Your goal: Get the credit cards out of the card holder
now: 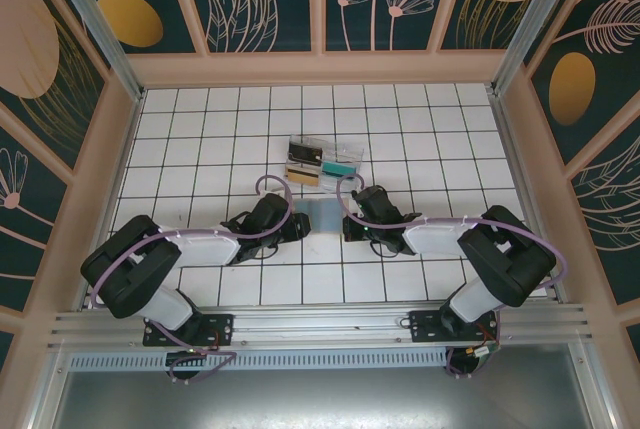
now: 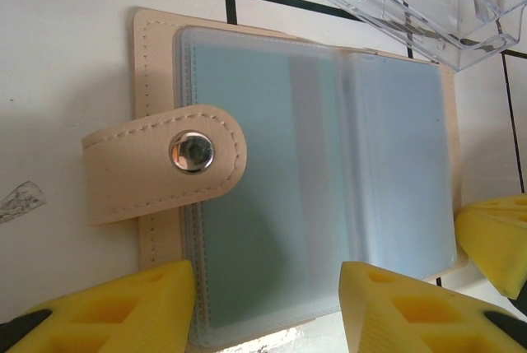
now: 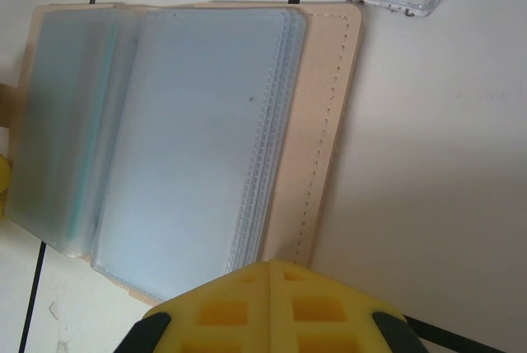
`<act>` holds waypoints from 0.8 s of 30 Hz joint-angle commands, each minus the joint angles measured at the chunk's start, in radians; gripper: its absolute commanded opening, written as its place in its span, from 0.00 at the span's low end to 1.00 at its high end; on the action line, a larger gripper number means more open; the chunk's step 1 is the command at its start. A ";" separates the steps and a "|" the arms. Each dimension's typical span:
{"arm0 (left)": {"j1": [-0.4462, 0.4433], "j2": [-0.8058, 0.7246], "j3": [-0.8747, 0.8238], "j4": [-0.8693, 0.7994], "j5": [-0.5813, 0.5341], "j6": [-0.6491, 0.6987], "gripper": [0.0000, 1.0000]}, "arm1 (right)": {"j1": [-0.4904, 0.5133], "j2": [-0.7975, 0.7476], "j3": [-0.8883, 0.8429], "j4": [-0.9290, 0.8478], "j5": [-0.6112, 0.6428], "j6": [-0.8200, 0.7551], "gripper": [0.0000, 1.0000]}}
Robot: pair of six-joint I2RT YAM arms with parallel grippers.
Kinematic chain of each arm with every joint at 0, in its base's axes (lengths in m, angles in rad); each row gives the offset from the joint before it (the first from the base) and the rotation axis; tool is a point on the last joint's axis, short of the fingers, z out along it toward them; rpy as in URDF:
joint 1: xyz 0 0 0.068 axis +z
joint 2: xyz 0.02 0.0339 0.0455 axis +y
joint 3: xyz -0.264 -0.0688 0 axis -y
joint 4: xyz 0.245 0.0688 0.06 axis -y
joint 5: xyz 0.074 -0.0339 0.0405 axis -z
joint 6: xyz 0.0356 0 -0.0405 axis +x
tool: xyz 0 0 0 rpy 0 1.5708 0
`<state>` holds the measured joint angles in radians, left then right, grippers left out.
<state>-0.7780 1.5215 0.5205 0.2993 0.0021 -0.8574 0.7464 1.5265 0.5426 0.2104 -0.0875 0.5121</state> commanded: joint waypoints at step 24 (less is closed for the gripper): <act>-0.003 0.013 0.022 0.116 0.127 0.006 0.81 | 0.010 0.014 -0.001 0.000 0.003 0.020 0.00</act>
<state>-0.7780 1.5394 0.5247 0.4129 0.1242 -0.8608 0.7464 1.5265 0.5426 0.2108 -0.0875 0.5159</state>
